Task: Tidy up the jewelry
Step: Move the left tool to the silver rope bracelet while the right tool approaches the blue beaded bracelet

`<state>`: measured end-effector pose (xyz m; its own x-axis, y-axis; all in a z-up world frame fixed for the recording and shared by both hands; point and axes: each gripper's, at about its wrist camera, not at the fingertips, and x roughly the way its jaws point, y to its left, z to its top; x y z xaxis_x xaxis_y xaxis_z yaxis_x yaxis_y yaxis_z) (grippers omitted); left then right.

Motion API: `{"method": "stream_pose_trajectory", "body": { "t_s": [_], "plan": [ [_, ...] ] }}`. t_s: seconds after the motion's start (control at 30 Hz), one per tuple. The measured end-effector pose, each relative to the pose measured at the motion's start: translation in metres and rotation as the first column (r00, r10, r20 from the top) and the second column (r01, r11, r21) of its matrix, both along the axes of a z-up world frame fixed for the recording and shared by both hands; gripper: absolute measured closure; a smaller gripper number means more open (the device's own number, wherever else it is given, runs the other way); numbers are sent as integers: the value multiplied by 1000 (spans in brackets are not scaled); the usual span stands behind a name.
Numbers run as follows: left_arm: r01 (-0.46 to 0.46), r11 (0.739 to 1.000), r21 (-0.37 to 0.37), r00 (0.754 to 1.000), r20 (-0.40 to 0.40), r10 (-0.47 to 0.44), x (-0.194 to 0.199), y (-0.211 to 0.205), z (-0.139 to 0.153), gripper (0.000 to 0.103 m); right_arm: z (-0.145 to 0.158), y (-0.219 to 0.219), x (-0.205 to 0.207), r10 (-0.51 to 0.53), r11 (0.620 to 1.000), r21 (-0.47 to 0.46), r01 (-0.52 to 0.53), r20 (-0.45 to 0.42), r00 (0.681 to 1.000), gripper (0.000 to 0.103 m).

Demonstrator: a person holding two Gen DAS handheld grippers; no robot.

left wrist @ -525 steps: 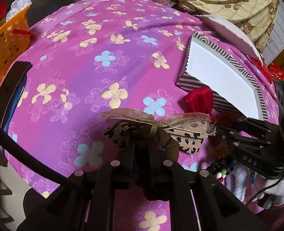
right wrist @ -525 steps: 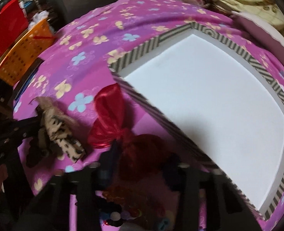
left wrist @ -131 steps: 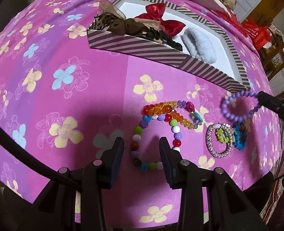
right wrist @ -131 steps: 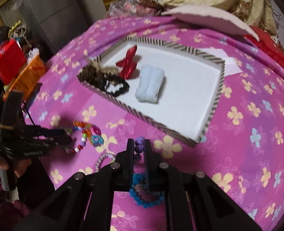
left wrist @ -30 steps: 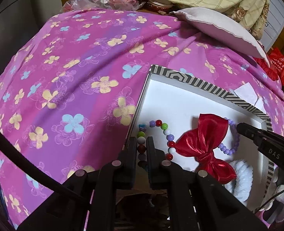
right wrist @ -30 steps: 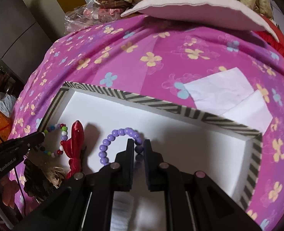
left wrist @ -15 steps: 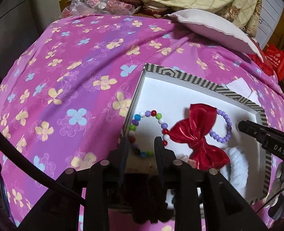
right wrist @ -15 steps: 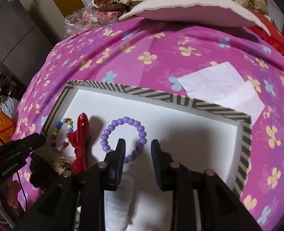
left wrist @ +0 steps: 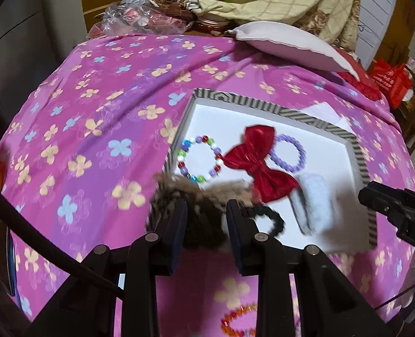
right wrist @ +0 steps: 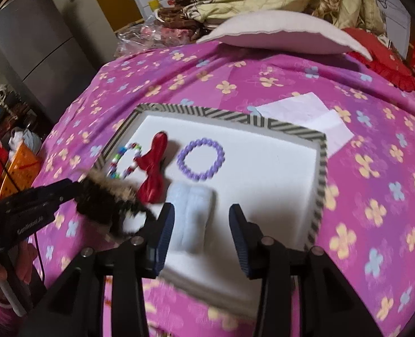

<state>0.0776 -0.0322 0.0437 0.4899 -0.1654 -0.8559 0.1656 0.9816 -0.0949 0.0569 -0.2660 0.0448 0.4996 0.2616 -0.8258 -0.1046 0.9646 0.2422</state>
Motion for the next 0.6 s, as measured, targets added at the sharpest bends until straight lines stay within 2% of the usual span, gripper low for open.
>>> {"method": "stream_pose_trajectory", "body": {
  "t_s": [0.23, 0.6],
  "plan": [
    [40, 999, -10, 999, 11, -40, -44, -9, 8, 68, 9, -4, -62, 0, 1000, -13, 1, 17, 1000, 56],
    [94, 995, -29, 995, -11, -95, -102, -21, 6, 68, -2, -25, -137, -43, 998, -54, 43, -5, 999, 56]
  ]
}}
